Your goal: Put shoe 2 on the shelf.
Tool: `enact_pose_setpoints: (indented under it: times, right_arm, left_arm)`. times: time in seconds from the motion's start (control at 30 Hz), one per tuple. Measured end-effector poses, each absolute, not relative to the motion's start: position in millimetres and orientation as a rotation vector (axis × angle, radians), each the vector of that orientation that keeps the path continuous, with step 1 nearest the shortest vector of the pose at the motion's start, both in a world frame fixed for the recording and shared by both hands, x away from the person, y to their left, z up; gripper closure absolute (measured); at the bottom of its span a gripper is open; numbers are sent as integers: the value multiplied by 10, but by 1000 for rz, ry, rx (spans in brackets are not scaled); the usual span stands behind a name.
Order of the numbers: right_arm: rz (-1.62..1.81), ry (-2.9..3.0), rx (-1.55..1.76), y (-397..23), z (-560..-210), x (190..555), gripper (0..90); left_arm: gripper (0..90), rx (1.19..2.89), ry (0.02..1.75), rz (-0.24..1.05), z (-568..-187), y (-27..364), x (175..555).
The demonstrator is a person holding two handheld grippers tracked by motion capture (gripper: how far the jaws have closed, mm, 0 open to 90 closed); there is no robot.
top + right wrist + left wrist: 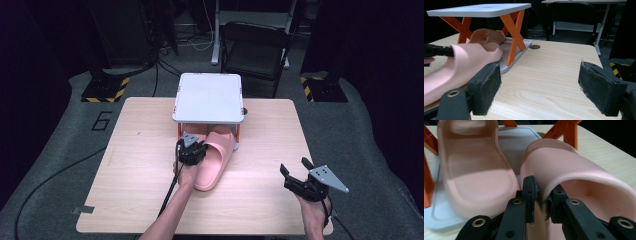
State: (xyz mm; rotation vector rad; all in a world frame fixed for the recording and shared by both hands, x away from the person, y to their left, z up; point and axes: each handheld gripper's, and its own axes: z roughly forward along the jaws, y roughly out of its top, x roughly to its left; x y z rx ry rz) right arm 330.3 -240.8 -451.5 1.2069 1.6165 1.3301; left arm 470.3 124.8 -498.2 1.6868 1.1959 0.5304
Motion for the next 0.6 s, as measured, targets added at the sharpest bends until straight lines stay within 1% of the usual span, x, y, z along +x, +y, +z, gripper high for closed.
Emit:
enact_pose_setpoints:
  times: [0.23, 0.37, 0.4, 0.43, 0.47, 0.53, 0.57, 0.6]
  right_arm:
    - [1334, 1622, 1205, -2406, -4510, 3309, 181]
    - [1330, 1623, 1203, -2406, -4509, 3312, 182]
    - [1332, 1621, 1204, -2411, -4512, 3314, 182]
    - [1332, 1621, 1204, -2411, -4512, 3314, 182]
    - [1330, 1621, 1203, -2413, -4512, 3314, 182]
    - [1329, 1625, 1209, -2412, -4514, 3313, 182]
    - [1332, 1627, 1207, -2409, -4515, 3315, 182]
    - [1328, 1631, 1205, -2407, -4518, 3319, 182]
  left_arm:
    - [783, 1664, 1239, 529, -5009, 1129, 4870]
    - [788, 1690, 1224, 559, -5007, 1121, 4937]
    - [770, 1695, 1214, 548, -5004, 1130, 4949]
    - [734, 1695, 1214, 548, -5004, 1130, 4949]
    - [734, 1700, 1205, 551, -5000, 1130, 4941]
    - [592, 1716, 1171, 562, -4971, 1144, 4901]
    - [573, 1716, 1171, 562, -4971, 1144, 4901]
    - [550, 1711, 1120, 578, -4921, 1161, 4868]
